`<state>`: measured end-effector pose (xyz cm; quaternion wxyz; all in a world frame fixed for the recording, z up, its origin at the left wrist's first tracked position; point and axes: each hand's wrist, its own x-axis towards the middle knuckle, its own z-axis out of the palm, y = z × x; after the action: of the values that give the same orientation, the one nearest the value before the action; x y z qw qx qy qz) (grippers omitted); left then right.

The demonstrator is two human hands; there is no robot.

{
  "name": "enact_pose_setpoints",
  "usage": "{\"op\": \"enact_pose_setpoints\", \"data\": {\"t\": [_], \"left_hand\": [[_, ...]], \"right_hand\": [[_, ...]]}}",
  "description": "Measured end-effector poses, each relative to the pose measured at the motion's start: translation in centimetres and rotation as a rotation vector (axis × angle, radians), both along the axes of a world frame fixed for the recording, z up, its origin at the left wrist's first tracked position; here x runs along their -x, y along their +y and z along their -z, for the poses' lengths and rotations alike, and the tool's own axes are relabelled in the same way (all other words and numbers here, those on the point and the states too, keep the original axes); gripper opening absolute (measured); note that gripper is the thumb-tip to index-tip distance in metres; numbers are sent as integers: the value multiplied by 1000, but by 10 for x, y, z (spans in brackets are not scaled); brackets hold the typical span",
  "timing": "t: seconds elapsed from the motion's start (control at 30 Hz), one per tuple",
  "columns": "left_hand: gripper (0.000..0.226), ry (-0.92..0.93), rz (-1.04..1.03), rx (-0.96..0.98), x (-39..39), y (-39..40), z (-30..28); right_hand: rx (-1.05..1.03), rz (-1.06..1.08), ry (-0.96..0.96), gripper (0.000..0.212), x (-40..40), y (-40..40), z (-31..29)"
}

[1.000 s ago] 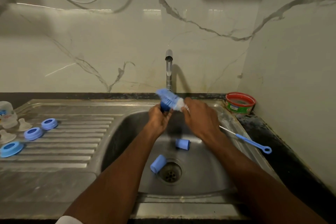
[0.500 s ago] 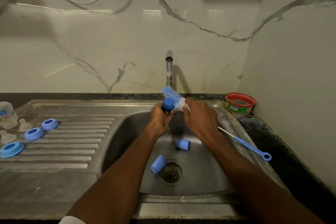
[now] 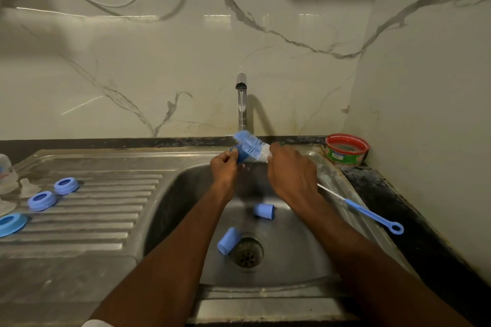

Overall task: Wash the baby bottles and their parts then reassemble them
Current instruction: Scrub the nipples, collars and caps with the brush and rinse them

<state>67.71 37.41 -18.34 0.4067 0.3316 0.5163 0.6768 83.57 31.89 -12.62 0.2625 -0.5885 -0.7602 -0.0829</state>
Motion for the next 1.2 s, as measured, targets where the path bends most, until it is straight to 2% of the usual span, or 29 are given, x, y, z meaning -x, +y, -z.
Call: {"op": "enact_pose_setpoints", "data": {"t": [0.13, 0.2, 0.27, 0.4, 0.6, 0.63, 0.77, 0.83, 0.93, 1.03, 1.1, 1.2], "left_hand": [[21, -33, 167, -33, -8, -5, 2], [20, 40, 235, -81, -13, -9, 2], [17, 85, 225, -131, -14, -11, 0], [14, 15, 81, -124, -9, -6, -1], [21, 43, 208, -152, -18, -14, -5], [22, -21, 184, -153, -18, -14, -9], [27, -588, 93, -123, -8, -7, -21], [28, -718, 92, -88, -5, -3, -19], [34, -759, 197, -25, -9, -5, -12], [30, -633, 288, 12, -18, -11, -14], [28, -589, 252, -3, -22, -14, -18], [34, -726, 190, -45, -13, -10, -18]], "right_hand": [[48, 14, -23, 28, 15, 3, 5], [20, 29, 11, 29, 18, 8, 0], [12, 43, -1, 30, 19, 12, -3], [13, 17, -5, 26, 15, 4, 5], [27, 78, 76, 25, 7, 14, -5], [35, 82, 95, 25, 4, 16, -7], [113, 43, 148, 26, 1, 12, -1], [81, 9, 194, 25, 7, 6, 2], [12, -14, 196, 23, 20, 5, 0], [-20, -26, 126, 24, 23, 9, -8], [-37, -31, 67, 26, 21, 9, -9], [-23, -18, 54, 25, 19, 3, -4]]}}
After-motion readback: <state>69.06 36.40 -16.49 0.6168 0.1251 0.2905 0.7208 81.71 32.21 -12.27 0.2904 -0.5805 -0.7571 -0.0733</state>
